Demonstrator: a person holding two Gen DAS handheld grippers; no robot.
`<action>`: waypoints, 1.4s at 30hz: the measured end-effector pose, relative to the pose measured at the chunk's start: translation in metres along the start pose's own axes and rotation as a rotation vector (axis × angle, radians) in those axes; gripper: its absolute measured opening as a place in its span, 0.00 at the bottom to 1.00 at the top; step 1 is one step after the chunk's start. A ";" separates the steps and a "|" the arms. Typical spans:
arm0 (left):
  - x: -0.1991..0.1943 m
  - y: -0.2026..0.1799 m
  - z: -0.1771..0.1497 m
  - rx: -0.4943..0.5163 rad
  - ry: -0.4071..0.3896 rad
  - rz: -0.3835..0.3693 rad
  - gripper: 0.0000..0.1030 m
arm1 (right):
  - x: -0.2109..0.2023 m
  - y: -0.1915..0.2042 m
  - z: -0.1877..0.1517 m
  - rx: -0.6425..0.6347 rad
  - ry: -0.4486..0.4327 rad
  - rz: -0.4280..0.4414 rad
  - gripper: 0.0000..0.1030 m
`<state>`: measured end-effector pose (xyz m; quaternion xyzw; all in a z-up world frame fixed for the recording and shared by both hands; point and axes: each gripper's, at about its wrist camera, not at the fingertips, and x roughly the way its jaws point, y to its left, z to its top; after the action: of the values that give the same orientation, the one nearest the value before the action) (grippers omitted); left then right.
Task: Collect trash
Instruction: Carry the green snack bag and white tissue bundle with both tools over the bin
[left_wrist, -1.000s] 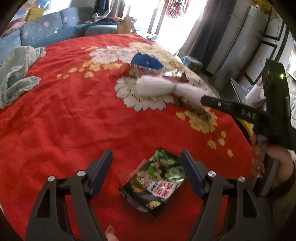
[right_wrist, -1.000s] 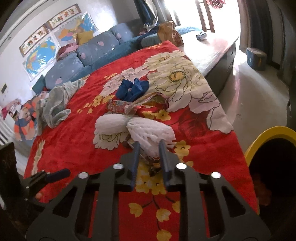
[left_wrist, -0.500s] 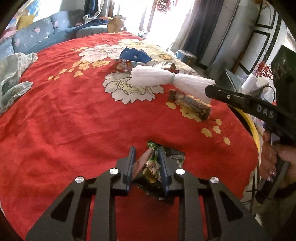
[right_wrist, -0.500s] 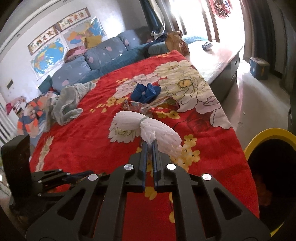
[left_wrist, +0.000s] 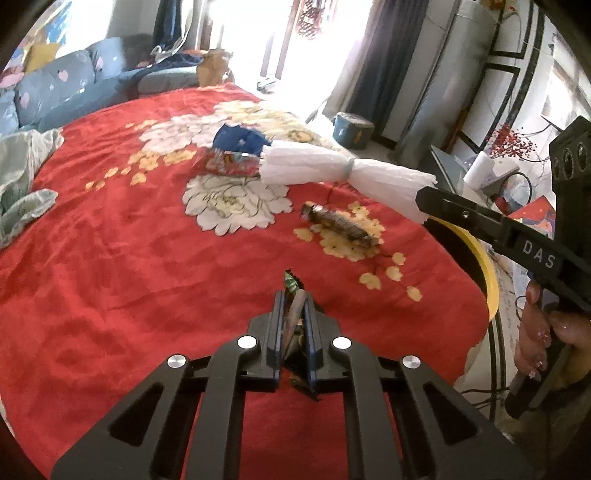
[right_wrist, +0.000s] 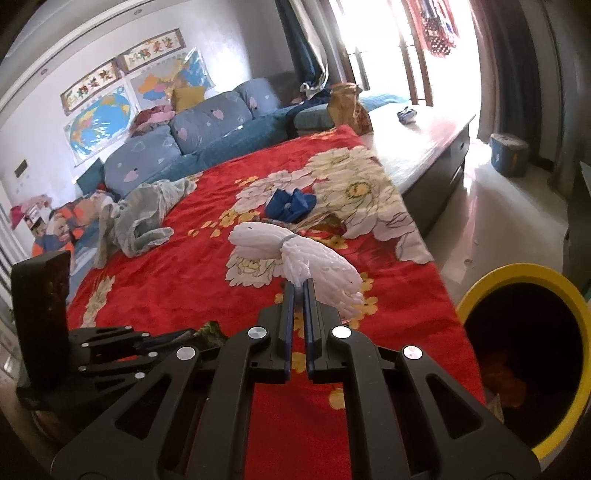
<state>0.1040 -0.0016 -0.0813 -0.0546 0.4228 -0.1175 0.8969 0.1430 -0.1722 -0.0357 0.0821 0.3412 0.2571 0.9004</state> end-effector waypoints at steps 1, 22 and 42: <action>-0.002 -0.001 0.001 0.003 -0.005 -0.002 0.08 | -0.002 -0.002 0.001 0.006 -0.006 -0.003 0.02; -0.029 -0.024 0.020 0.038 -0.087 -0.034 0.08 | -0.036 -0.033 0.003 0.071 -0.074 -0.068 0.02; -0.038 -0.060 0.036 0.102 -0.137 -0.060 0.08 | -0.073 -0.062 -0.004 0.122 -0.132 -0.128 0.02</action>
<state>0.0983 -0.0500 -0.0184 -0.0293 0.3523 -0.1616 0.9214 0.1192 -0.2636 -0.0166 0.1315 0.3009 0.1721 0.9287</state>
